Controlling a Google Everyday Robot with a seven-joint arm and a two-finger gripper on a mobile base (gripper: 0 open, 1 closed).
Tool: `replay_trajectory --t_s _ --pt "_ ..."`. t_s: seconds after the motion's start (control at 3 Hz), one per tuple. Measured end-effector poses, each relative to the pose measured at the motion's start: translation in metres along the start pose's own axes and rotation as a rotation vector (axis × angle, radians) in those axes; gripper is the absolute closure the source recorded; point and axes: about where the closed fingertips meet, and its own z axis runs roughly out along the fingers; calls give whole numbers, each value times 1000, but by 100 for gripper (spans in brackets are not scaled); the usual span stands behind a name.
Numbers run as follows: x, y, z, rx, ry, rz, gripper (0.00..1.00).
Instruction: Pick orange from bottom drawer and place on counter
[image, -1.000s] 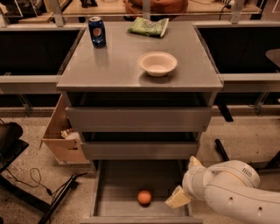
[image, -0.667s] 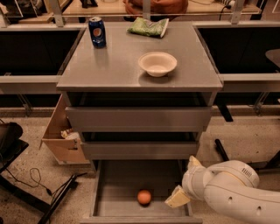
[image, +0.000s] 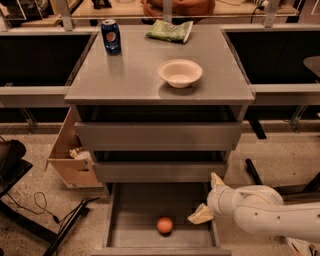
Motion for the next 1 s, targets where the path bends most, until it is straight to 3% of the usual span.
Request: replay_trajectory --t_s 0.33,0.67,1.0 --pt "18 -6 58 2 -65 -7 0" --pt "50 23 114 -37 -80 25 0" --pt "67 45 131 -71 -69 47 0"
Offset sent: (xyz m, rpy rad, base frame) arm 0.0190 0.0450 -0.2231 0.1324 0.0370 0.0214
